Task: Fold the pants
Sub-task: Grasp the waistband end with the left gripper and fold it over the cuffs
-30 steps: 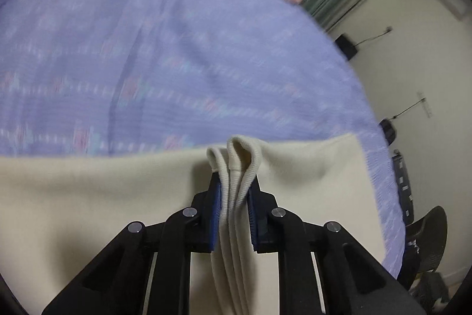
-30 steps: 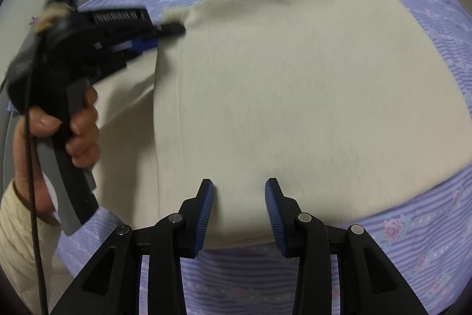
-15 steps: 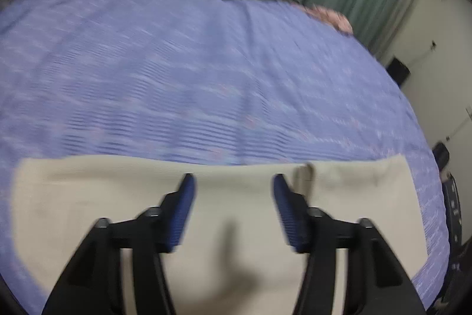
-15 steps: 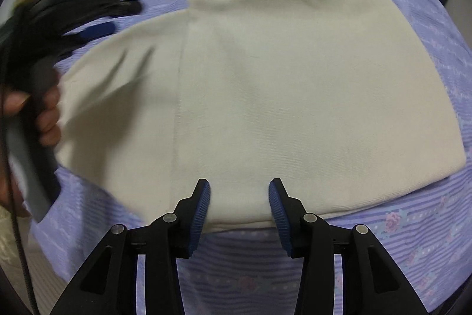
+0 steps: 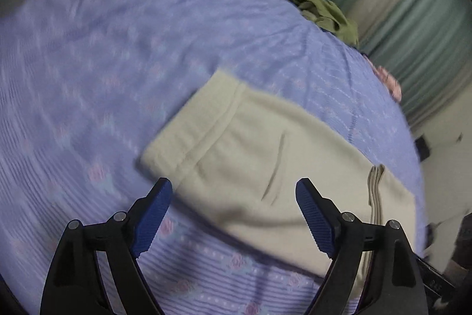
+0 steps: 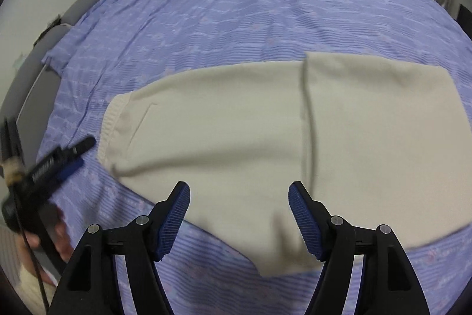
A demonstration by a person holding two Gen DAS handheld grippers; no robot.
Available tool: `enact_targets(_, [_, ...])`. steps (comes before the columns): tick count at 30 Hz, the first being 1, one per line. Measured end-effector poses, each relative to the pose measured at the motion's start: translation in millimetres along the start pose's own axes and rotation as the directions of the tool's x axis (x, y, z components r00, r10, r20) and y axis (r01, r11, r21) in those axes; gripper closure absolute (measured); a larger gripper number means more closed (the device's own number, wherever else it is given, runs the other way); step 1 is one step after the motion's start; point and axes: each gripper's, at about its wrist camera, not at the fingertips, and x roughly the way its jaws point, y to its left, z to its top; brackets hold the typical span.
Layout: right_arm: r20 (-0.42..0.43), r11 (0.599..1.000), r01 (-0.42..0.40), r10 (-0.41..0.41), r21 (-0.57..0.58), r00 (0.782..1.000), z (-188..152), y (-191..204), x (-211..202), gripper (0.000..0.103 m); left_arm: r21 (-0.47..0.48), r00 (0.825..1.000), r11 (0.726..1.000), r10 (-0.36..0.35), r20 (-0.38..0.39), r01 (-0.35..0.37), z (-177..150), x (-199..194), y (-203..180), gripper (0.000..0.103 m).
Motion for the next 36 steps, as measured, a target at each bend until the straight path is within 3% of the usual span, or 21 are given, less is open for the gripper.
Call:
enact_targets(3, [-0.005, 1.000, 0.004, -0.004, -0.013, 1.000, 6.5, 10.3, 11.3, 0.032, -0.103, 0.998, 0.994, -0.047, -0.032, 0.043, -9.9, 18.0, 21.5, 0.017])
enact_targets(7, [-0.049, 1.000, -0.009, 0.008, -0.021, 0.999, 6.4, 16.4, 24.8, 0.032, -0.215, 0.991, 0.968, -0.136, -0.016, 0.129, -13.9, 41.1, 37.7, 0.017])
enact_targets(12, [-0.071, 0.999, 0.005, -0.007, -0.035, 0.997, 4.1, 28.2, 38.2, 0.032, -0.334, 0.963, 0.903, -0.258, 0.084, 0.271, -4.6, 70.2, 49.3, 0.006])
enact_targets(17, [-0.079, 0.999, -0.020, 0.016, -0.041, 0.997, 5.7, 39.2, 51.2, 0.032, -0.403, 0.971, 0.883, -0.224, 0.087, 0.240, 13.3, 89.8, 42.4, 0.006])
enact_targets(18, [-0.080, 0.999, -0.018, 0.015, -0.035, 0.997, 6.3, 39.2, 53.2, 0.032, -0.403, 0.976, 0.889, -0.205, 0.075, 0.218, 16.4, 89.4, 38.7, 0.018])
enact_targets(19, [-0.083, 1.000, -0.021, 0.019, -0.023, 0.996, 6.9, 37.7, 54.5, 0.032, -0.397, 0.981, 0.897, -0.182, 0.067, 0.193, 19.4, 86.9, 36.5, 0.044])
enact_targets(21, [-0.091, 1.000, -0.030, 0.031, 0.007, 0.995, 7.5, 32.4, 55.0, 0.032, -0.369, 0.990, 0.919, -0.131, 0.046, 0.139, 25.7, 73.3, 30.6, 0.067])
enact_targets(22, [-0.095, 0.999, -0.032, 0.034, 0.022, 0.995, 7.7, 29.7, 54.8, 0.032, -0.333, 0.986, 0.929, -0.142, 0.085, 0.163, 28.5, 57.2, 24.1, 0.076])
enact_targets(25, [-0.091, 0.996, -0.066, 0.072, 0.065, 0.993, 8.3, 21.3, 48.1, 0.032, -0.229, 0.975, 0.960, -0.118, 0.186, 0.160, 32.8, 13.9, 0.7, 0.076])
enact_targets(27, [-0.065, 0.994, -0.075, 0.081, 0.081, 0.995, 8.7, 15.7, 39.2, 0.032, -0.128, 0.972, 0.991, -0.018, 0.233, 0.049, 34.2, 6.3, -20.7, 0.076])
enact_targets(29, [-0.048, 0.995, -0.057, 0.061, 0.081, 0.997, 9.3, 11.3, 34.6, 0.032, -0.063, 0.978, 0.995, 0.093, 0.185, -0.083, 35.3, 25.7, -30.1, 0.076])
enact_targets(30, [-0.047, 0.995, -0.049, 0.053, 0.084, 0.997, 9.9, 9.0, 33.8, 0.032, -0.053, 0.981, 0.992, 0.120, 0.154, -0.114, 35.0, 34.0, -29.2, 0.076])
enact_targets(32, [-0.050, 0.995, -0.037, 0.042, 0.097, 0.998, 11.5, 2.1, 31.3, 0.032, -0.047, 0.982, 0.992, 0.120, 0.144, -0.114, 35.3, 31.9, -29.3, 0.076])
enact_targets(36, [-0.018, 0.993, -0.026, 0.028, 0.114, 0.999, 14.2, -15.7, 13.9, 0.032, 0.018, 0.971, 0.998, 0.046, 0.234, -0.052, 39.4, -11.1, -60.2, 0.076])
